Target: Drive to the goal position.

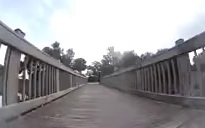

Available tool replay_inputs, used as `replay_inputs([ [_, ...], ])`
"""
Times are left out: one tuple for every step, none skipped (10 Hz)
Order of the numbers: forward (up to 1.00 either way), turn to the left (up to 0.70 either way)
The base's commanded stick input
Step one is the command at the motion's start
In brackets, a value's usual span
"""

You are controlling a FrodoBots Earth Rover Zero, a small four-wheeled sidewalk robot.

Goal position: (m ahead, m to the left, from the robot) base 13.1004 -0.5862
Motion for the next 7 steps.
replay_inputs([
  [0.7, 0.0],
  [0.7, 0.0],
  [0.7, 0.0],
  [0.79, 0.0],
  [0.85, 0.0],
  [0.85, 0.0],
  [0.85, 0.0],
])
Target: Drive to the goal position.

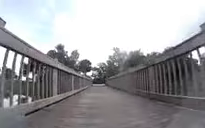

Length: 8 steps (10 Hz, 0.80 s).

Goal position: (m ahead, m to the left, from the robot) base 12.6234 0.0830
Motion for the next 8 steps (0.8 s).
replay_inputs([
  [0.85, 0.0],
  [0.85, 0.0],
  [0.85, 0.0],
  [0.85, 0.0],
  [0.85, 0.0],
  [0.85, 0.01],
  [0.85, 0.29],
  [0.85, 0.33],
])
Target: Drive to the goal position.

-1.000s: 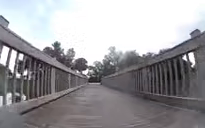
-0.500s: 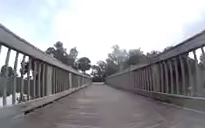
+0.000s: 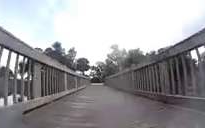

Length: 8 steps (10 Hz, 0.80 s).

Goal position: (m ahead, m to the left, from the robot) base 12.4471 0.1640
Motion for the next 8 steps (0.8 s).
replay_inputs([
  [0.85, 0.0],
  [0.85, 0.0],
  [0.85, 0.0],
  [0.85, 0.0],
  [0.85, 0.0],
  [0.85, 0.0],
  [0.85, 0.0],
  [0.85, 0.0],
])
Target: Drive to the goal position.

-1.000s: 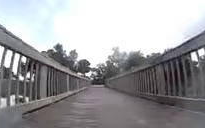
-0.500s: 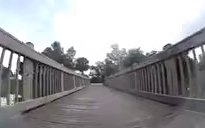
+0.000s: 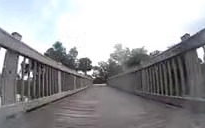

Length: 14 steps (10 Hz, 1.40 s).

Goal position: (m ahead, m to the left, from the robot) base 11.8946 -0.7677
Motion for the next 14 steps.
replay_inputs([
  [0.85, 0.0],
  [0.85, 0.0],
  [0.85, 0.0],
  [0.85, 0.0],
  [0.85, 0.0],
  [0.85, 0.0],
  [0.85, 0.0],
  [0.85, 0.0],
  [0.85, 0.0],
  [0.85, 0.0],
  [0.85, 0.0],
  [0.85, 0.0],
  [0.85, 0.0],
  [0.85, 0.0],
])
